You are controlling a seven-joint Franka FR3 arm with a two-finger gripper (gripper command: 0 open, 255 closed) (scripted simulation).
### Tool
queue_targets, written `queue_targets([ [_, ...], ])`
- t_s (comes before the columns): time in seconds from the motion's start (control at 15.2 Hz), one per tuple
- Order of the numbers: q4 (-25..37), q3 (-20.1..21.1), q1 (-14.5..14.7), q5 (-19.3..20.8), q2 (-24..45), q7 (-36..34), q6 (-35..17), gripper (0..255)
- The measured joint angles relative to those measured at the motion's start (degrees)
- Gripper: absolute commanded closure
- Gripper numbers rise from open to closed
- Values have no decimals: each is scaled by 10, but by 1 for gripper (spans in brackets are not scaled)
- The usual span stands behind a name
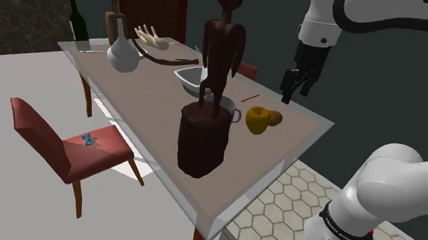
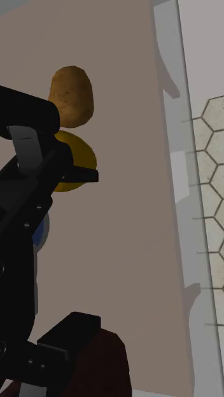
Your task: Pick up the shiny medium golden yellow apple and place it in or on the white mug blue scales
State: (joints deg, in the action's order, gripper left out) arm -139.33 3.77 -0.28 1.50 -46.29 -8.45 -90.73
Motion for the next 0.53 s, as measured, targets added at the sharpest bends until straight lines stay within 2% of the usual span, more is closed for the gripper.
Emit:
queue_targets([
  [0.2,-1,13,-13,-2,23,-36,-24,0],
  [0.53,8,52,-69,4,111,-179,-104,0],
])
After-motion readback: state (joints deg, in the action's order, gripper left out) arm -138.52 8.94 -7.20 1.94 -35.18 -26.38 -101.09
